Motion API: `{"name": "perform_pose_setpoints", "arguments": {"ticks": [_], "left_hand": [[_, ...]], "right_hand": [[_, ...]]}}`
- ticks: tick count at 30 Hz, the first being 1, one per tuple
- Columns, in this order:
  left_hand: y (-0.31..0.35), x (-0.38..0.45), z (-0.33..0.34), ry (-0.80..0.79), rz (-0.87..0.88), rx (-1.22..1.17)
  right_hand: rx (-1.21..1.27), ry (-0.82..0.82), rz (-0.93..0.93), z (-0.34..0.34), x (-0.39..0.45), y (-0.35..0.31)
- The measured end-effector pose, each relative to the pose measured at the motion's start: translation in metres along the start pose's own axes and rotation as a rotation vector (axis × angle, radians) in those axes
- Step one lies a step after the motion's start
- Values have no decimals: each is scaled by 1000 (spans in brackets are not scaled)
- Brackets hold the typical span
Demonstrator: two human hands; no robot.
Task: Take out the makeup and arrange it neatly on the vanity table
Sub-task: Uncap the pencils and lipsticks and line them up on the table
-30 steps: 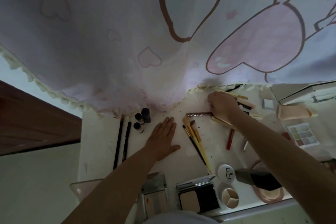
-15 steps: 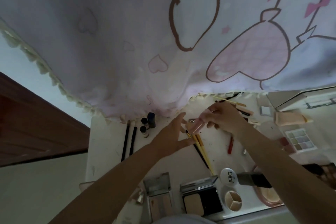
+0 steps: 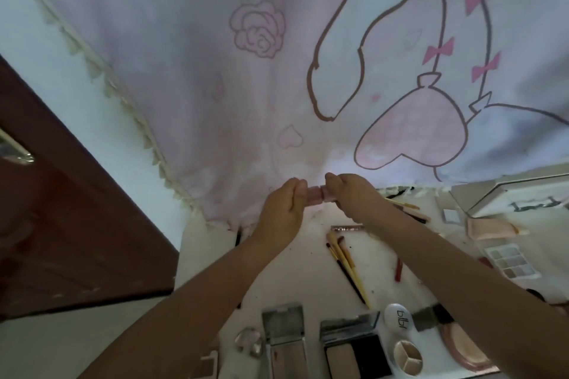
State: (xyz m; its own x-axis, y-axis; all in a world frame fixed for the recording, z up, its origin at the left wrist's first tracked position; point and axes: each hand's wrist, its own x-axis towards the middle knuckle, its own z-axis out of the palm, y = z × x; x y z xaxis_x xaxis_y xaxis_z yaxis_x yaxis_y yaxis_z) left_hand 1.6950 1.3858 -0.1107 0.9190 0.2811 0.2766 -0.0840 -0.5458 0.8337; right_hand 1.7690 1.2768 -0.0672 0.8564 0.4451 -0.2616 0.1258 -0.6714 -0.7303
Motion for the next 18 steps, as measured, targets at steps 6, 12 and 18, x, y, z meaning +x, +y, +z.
{"name": "perform_pose_setpoints", "arguments": {"ticks": [6, 12, 18], "left_hand": [[36, 4, -13, -48, -377, -424], [46, 3, -36, -223, -381, -467], [61, 9, -58, -426, -268, -444]], "right_hand": [[-32, 318, -427, -2, -27, -17], [-111, 53, -601, -29, -44, -10], [147, -18, -662, -55, -55, -13]]}}
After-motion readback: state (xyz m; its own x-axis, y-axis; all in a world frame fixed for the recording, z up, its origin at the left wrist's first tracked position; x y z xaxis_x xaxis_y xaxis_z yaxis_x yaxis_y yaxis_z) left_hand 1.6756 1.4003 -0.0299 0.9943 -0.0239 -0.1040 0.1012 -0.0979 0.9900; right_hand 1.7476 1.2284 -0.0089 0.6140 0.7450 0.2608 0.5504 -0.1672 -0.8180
